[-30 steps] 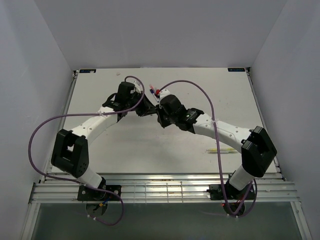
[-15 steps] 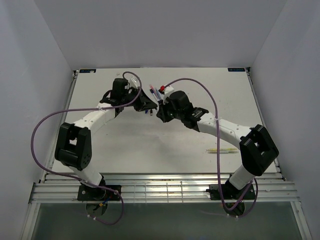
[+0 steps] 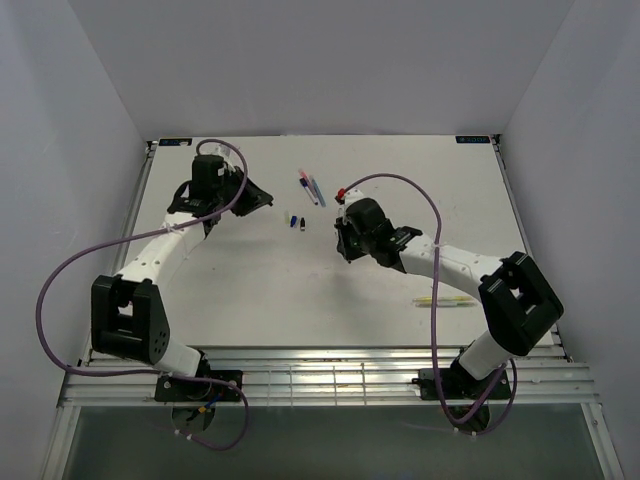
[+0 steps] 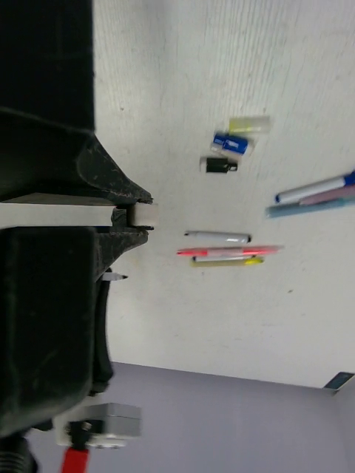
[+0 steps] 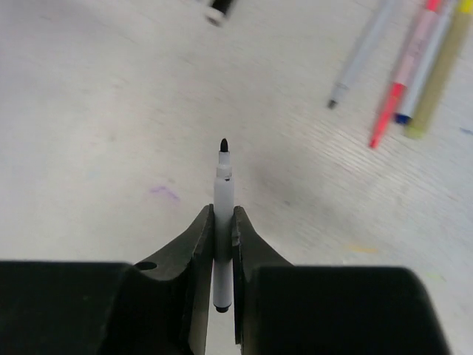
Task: Open the pen caps
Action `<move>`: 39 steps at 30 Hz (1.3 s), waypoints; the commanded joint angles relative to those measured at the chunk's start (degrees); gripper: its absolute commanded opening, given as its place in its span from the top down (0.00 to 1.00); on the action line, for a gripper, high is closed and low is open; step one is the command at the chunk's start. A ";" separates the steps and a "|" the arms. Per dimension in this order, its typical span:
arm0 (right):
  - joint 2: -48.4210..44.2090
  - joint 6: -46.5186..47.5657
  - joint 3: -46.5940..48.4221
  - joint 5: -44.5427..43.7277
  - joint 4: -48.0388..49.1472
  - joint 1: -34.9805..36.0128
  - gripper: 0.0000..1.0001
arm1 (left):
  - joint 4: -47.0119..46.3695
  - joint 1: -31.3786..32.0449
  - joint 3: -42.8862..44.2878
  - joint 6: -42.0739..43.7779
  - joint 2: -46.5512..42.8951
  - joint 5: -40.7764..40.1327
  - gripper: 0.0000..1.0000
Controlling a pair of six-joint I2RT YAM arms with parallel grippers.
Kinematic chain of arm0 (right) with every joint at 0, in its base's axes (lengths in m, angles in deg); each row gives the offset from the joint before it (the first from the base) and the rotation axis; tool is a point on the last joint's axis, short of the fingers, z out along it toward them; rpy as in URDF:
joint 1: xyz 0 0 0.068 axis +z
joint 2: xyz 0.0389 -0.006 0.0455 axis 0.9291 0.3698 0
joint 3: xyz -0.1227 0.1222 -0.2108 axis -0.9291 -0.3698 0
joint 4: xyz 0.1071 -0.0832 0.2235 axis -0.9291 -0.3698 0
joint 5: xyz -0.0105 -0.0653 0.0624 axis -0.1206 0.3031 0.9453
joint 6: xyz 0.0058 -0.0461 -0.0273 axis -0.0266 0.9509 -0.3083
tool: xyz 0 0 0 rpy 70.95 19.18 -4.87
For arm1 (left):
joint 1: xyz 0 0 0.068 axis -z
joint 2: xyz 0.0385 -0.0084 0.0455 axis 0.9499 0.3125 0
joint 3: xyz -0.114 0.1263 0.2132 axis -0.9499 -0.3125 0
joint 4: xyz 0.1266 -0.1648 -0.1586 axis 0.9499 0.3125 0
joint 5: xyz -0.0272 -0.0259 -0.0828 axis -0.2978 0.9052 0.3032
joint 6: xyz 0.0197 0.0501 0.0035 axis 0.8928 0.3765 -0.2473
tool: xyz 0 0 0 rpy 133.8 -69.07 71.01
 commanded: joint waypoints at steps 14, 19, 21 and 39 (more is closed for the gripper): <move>6.48 3.62 10.25 -7.15 -8.83 -13.65 0.92 | 10.63 -2.86 8.62 9.53 14.45 -12.51 1.00; 11.66 5.11 14.21 -2.83 -7.86 -17.26 0.92 | 11.33 -2.95 13.97 12.00 21.14 -11.91 1.00; 12.98 5.11 15.53 -0.64 -7.34 -18.05 0.92 | 11.42 -2.86 15.65 12.53 24.47 -10.06 1.00; 27.05 3.09 24.68 6.84 -4.52 -20.95 0.90 | 9.49 -2.86 25.32 12.27 37.15 -5.05 0.79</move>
